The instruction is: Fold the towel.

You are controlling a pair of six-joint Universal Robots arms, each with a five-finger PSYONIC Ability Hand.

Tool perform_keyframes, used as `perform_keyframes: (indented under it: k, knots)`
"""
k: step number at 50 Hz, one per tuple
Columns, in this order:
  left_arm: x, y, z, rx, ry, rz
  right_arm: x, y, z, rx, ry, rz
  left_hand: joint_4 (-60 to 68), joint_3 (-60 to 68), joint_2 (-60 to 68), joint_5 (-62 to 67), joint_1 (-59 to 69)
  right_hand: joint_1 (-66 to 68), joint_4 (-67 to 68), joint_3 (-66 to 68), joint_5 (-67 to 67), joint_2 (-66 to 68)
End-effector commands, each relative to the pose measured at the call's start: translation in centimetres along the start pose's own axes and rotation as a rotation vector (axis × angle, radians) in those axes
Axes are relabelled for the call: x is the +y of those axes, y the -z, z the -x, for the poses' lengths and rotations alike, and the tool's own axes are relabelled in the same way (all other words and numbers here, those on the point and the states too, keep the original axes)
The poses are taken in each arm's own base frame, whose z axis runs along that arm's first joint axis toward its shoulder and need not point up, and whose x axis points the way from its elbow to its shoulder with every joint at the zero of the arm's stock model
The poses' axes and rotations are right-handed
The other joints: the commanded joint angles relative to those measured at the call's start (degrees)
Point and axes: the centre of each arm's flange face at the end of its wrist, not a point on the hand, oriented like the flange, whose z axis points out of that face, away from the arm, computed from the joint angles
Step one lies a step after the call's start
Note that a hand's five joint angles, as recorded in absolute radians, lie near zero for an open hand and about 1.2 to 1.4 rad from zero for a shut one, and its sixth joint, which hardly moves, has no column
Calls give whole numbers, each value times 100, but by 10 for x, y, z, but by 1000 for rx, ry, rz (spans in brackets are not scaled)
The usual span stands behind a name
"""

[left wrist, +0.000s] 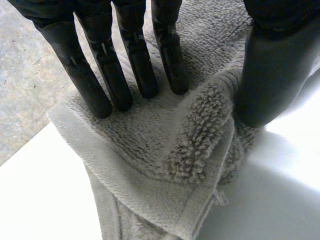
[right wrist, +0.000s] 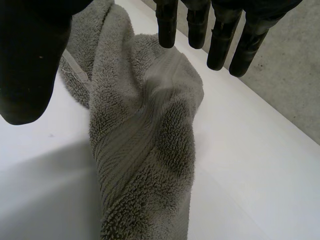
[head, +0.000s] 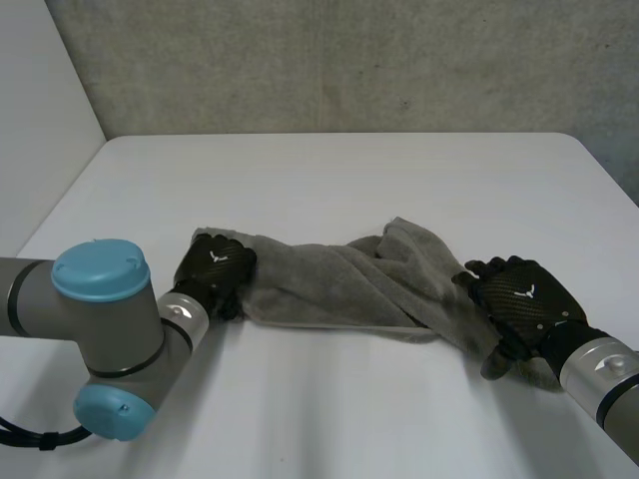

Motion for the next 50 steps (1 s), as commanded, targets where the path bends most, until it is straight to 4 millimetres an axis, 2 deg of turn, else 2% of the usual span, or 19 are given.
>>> perform_keyframes:
  k: [1,6,8,9,10,12,14,16,19,24,25,26,34,39,40,41,42,46,50]
  knots:
    - [3,0,4,-9,3,14,0,0,0,-2,-1,1,-427,-431,-431,-421,-429,-293,-430,-346,-333,-390]
    - [5,1,5,-11,5,22,4,-2,1,-7,-6,13,-178,-182,-182,-172,-180,-293,-430,-346,-333,-390]
    - [6,1,7,-15,7,27,7,-6,0,-9,-11,25,711,706,706,716,708,-68,-204,-121,-108,-165]
    - [6,1,7,-15,7,27,7,-6,0,-9,-11,25,716,711,711,722,714,-66,-203,-119,-106,-163]
    - [6,1,8,-16,7,27,10,-10,0,-12,-15,36,1599,1594,1594,1604,1596,117,-19,64,77,20]
    - [5,1,9,-18,9,23,15,-13,1,-15,-19,48,2188,2184,2184,2194,2186,335,199,283,296,239]
    - [4,2,9,-19,9,20,17,-18,0,-15,-21,52,2194,2189,2189,2200,2192,893,756,840,853,796]
    - [2,2,14,-31,11,17,21,-27,-3,-12,-27,62,2194,2189,2189,2200,2192,2366,2229,2313,2326,2269]
    - [0,2,15,-35,11,12,21,-31,-8,-1,-26,61,2194,2189,2189,2200,2192,3029,2892,2976,2989,2932]
    - [-7,5,20,-46,12,-8,21,-46,-19,27,-24,66,2194,2189,2189,2200,2192,5796,5660,5743,5757,5700]
    - [-7,5,20,-46,12,-8,21,-46,-19,27,-24,66,2194,2189,2189,2200,2192,5804,5668,5752,5765,5708]
    - [-9,7,21,-47,14,-12,22,-49,-21,29,-24,67,2194,2189,2189,2200,2192,6698,6561,6645,6658,6601]
    - [-16,14,29,-63,27,-29,18,-59,-30,49,-22,61,2194,2189,2189,2200,2192,6707,6570,6654,6667,6610]
    - [-21,21,30,-68,30,-44,19,-52,-26,19,-52,116,2194,2189,2189,2200,2192,6707,6570,6654,6667,6610]
    - [-23,23,31,-71,30,-51,20,-47,-22,-1,-73,137,2194,2189,2189,2200,2192,3798,3662,3746,3759,3702]
    - [-23,23,31,-71,30,-51,20,-47,-22,-1,-73,137,2194,2189,2189,2200,2192,3769,3633,3717,3730,3673]
    - [-25,25,31,-73,37,-59,17,-42,-19,-13,-80,140,2194,2189,2189,2200,2192,1188,1051,1135,1148,1091]
    - [-26,28,30,-68,61,-65,5,-31,-17,-13,-83,111,2194,2189,2189,2200,2192,708,571,655,668,611]
    - [-25,29,29,-54,104,-65,2,-25,0,-58,-113,93,2194,2189,2189,2200,2192,758,621,705,718,661]
